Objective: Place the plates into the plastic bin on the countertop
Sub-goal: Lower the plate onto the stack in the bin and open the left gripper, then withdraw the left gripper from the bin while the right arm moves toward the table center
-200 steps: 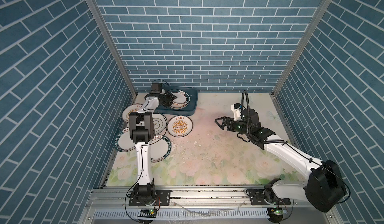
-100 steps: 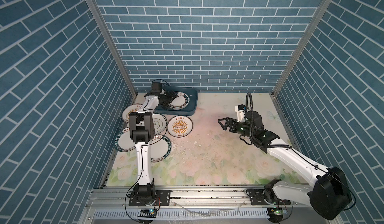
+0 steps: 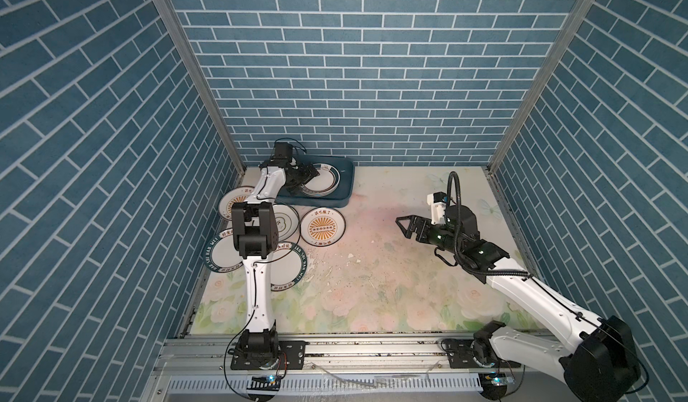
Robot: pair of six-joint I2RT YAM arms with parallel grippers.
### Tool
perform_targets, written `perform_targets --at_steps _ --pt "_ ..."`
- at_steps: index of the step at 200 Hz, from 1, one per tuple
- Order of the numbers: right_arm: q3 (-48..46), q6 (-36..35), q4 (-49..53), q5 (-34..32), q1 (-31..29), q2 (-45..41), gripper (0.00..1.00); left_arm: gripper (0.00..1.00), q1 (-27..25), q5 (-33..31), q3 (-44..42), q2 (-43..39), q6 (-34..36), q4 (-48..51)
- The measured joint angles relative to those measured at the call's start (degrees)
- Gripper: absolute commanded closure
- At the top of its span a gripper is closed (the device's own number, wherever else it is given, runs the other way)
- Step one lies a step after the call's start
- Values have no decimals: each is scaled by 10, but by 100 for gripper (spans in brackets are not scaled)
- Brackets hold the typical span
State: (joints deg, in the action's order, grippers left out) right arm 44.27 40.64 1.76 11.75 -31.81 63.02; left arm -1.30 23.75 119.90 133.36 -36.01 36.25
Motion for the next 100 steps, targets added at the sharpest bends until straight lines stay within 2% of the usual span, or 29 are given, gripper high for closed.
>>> perform_targets --at_steps 55,100 --pt "-1 0 2 -16 0 -6 1 0 -16 -8 -29 -120 63 -8" --pt "-6 1 -3 -17 0 -6 2 0 -17 7 -166 -299 99 -52"
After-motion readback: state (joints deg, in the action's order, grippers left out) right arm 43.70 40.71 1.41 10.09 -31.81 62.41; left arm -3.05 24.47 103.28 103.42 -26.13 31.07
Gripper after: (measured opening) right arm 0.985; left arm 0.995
